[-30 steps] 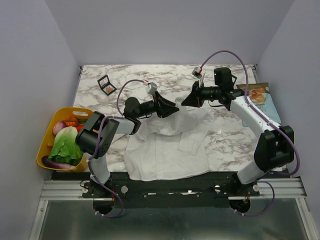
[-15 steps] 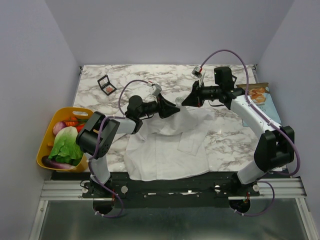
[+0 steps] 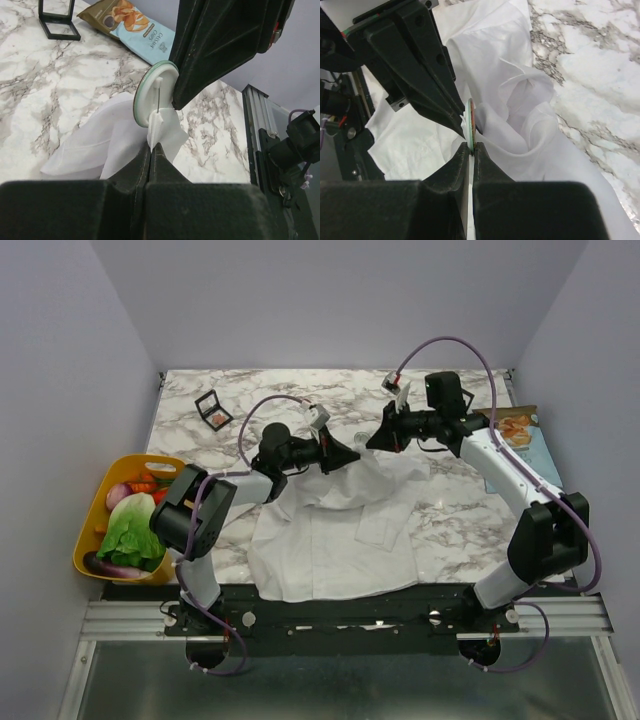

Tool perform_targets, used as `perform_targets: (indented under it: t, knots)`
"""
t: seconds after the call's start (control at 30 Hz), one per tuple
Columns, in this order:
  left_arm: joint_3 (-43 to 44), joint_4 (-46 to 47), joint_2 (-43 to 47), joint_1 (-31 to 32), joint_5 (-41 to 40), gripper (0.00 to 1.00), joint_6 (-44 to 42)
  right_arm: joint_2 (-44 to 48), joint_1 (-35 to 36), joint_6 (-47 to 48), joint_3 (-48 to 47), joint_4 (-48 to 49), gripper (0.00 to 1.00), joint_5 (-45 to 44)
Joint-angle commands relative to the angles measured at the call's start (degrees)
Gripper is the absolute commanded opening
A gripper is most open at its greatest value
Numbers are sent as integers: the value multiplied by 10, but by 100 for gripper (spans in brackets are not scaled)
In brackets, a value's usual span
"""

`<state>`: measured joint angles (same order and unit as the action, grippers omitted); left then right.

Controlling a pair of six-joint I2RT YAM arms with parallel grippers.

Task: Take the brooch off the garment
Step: Remove the brooch from the clothes.

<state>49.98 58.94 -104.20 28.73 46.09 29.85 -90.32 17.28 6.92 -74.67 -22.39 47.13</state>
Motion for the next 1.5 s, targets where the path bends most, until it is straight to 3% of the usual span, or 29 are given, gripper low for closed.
perform_targets:
  t: [0.0, 0.27, 0.73, 0.87, 1.07, 1.2, 1.3, 1.47]
  knots:
    - [38, -143, 38, -8, 21, 0, -89, -5, 0, 49, -59, -55, 2, -120]
    - [33, -193, 87, -25, 9, 0, -156, -55, 4, 133, -141, -218, 1, -180]
    - [45, -277, 127, -27, -27, 9, -226, -42, 32, 205, -110, -362, 1, -263]
    - [46, -279, 138, -27, -6, 11, -223, -35, 34, 195, -106, -352, 1, -297]
    - [29, -270, 139, -26, 3, 9, -207, -6, 34, 186, -129, -330, 2, -211]
    - [18, -213, 139, -28, 27, 7, -165, 8, 34, 203, -103, -289, 22, -159]
    - [7, -142, 132, -32, 62, 7, -101, 33, 34, 203, -78, -220, 31, -151]
    - [-13, 6, 103, -39, 115, 6, 31, 77, 34, 217, -5, -84, 36, -98]
